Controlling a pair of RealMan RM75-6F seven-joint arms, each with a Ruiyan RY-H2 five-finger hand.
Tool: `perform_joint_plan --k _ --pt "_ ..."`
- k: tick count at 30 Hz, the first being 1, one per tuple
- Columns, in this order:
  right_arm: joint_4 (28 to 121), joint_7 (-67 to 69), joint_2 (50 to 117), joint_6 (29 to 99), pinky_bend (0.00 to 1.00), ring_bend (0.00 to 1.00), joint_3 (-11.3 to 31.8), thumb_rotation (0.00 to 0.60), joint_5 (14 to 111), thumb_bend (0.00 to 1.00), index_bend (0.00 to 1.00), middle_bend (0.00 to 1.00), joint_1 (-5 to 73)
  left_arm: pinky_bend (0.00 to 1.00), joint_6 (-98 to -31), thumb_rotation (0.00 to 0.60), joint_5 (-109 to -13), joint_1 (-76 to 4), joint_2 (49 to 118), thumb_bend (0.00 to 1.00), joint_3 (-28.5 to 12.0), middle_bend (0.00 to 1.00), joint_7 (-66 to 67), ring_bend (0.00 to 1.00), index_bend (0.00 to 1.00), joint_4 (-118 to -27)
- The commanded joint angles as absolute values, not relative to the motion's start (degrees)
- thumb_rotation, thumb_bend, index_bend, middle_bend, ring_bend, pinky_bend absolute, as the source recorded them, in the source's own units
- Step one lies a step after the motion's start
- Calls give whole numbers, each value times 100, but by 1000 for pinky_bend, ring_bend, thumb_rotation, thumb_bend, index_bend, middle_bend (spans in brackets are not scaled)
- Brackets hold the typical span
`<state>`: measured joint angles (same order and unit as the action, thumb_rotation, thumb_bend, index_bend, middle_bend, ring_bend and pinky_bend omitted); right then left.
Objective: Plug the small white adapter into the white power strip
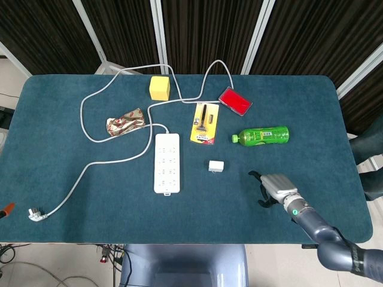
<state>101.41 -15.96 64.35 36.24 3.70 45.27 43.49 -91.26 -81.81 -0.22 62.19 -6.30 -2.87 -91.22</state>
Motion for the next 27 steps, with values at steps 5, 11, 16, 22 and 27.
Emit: perform_joint_plan --k 5,11,16,22,27 --pt "9902 -1873 6900 3717 702 742 264 600 4004 416 114 677 4811 0 -9098 600 -8125 -32 6221 84 -652 0 -274 0 149 -9117" --pt "9749 -1937 7133 3811 703 742 257 600 3693 416 113 677 5063 0 -9106 600 -8143 -30 6223 84 -645 0 -268 0 149 -9119" --pt "9720 -1993 7224 3913 703 742 233 600 3533 416 114 677 5215 0 -9108 600 -8117 -27 6218 84 -658 0 -283 0 149 -9117" --pt "9739 -1998 7260 3987 703 742 225 600 3446 416 113 677 5315 0 -9094 600 -8106 -31 6216 84 -660 0 -283 0 150 -9113" --pt "9774 -1941 7255 3915 703 742 232 600 3420 416 113 677 5406 0 -9094 600 -8105 -32 6222 84 -658 0 -260 0 150 -9122"
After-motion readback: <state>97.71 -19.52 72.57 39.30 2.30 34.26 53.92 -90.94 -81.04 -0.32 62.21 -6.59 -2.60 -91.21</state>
